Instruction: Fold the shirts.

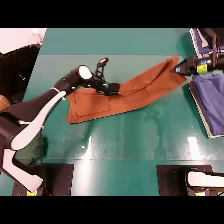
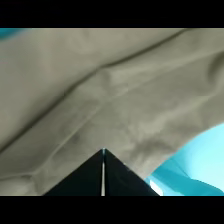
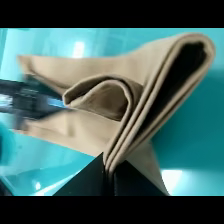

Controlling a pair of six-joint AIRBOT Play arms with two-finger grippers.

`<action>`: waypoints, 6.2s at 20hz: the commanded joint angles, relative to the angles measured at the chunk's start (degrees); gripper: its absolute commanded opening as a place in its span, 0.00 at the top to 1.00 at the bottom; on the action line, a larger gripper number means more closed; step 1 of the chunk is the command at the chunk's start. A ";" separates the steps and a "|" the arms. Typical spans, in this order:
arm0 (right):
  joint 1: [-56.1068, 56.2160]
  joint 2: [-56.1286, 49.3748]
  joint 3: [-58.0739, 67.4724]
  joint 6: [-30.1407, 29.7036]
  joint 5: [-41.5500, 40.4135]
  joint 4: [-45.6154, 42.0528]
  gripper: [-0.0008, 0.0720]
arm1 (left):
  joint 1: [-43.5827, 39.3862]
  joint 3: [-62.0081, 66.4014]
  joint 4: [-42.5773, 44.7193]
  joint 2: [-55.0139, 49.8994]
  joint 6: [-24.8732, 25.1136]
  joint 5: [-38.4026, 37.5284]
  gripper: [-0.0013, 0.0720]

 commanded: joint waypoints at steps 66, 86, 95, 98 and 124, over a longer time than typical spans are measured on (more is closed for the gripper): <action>12.00 -13.42 2.54 3.23 -22.45 1.97 0.97 | 17.38 4.04 19.37 30.47 1.20 -17.59 0.95; -29.33 5.66 2.64 9.66 -28.59 -9.92 0.97 | 9.44 4.04 18.97 30.47 -0.28 -10.43 0.95; -40.87 12.52 -0.26 12.98 -9.14 -15.98 0.97 | 9.44 4.04 19.12 30.45 -0.24 -11.23 0.94; -42.60 17.00 -10.16 13.14 -8.90 -21.88 0.97 | 9.46 4.04 19.15 30.45 0.17 -11.61 0.95; 6.36 24.15 -17.31 12.87 -11.98 -23.54 0.97 | 9.46 4.04 18.93 30.47 1.22 -11.80 0.94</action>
